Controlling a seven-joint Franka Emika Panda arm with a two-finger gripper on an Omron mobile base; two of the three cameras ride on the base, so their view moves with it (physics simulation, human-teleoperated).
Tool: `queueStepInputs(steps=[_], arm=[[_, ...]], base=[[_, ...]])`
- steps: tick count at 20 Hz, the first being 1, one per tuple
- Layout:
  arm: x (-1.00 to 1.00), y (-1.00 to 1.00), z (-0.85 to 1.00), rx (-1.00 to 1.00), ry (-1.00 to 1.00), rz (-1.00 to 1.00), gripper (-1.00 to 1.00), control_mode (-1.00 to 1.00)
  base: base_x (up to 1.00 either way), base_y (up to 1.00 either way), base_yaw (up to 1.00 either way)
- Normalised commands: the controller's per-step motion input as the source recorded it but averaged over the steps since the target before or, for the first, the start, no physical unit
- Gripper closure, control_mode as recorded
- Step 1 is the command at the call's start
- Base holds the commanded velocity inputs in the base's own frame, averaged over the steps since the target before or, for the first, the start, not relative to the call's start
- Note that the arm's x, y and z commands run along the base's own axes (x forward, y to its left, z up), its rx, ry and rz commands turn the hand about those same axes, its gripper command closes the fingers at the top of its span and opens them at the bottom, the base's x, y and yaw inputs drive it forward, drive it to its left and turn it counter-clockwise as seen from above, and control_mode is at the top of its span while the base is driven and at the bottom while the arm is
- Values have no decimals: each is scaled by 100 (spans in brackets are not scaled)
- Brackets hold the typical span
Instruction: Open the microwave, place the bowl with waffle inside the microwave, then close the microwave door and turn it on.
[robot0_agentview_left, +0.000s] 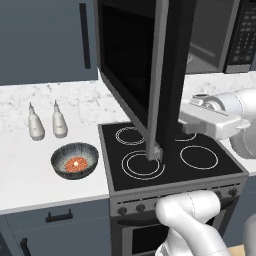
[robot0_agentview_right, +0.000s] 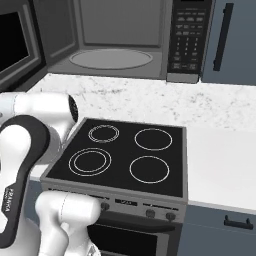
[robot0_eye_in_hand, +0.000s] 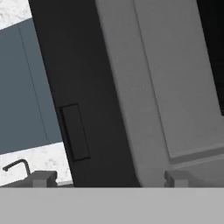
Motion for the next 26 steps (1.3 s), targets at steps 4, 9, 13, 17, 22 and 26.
queueStepInputs(steps=[4,9,13,17,22,26], arm=[[-1,23,0,-1,2,0,-100,-100],[-8,-49,20,0,-3,-11,-100,-100],[12,-92,24,-2,5,-33,-100,-100],[57,-68,1,-14,29,-35,-100,-100],[70,-32,-48,-19,39,-14,-100,-100],[58,2,-98,-31,26,-2,-100,-100]], base=[[0,0,0],[0,0,0],[0,0,0],[0,0,0],[0,0,0],[0,0,0]])
